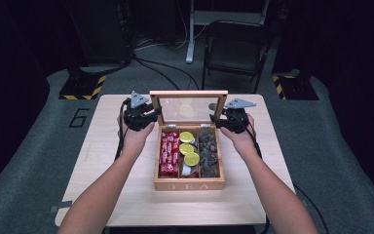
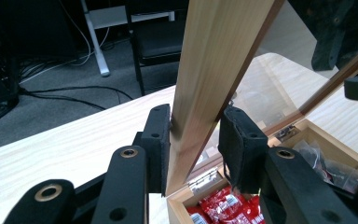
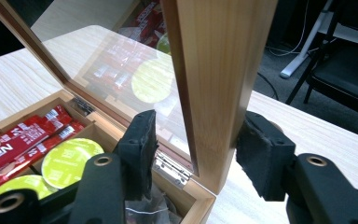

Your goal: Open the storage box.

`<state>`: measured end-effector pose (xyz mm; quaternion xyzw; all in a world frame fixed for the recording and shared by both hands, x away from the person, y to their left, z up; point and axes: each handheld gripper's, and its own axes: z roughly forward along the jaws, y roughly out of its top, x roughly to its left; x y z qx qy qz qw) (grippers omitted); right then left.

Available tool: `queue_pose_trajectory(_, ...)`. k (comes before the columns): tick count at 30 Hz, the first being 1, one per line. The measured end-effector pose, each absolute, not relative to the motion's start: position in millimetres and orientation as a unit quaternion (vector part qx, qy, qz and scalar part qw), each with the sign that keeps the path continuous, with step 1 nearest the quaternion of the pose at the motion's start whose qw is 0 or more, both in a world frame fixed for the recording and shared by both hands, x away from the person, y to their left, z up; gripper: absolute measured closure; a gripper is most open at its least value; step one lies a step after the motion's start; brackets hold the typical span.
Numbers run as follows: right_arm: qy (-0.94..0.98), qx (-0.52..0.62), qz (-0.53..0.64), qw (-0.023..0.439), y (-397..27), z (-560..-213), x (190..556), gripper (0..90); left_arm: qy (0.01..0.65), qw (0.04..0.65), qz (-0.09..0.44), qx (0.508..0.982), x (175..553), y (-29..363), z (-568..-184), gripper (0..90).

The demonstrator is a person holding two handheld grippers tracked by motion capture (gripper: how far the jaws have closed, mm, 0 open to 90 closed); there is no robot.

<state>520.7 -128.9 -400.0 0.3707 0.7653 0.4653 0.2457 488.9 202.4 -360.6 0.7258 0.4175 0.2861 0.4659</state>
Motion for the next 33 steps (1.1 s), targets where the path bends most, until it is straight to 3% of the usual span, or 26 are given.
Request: queue_pose_trajectory(33,0.767,0.384,0.464,0.222,-127,-417,545,51.8,0.433,0.47,0.27,0.72,508,203,-363,62.2)
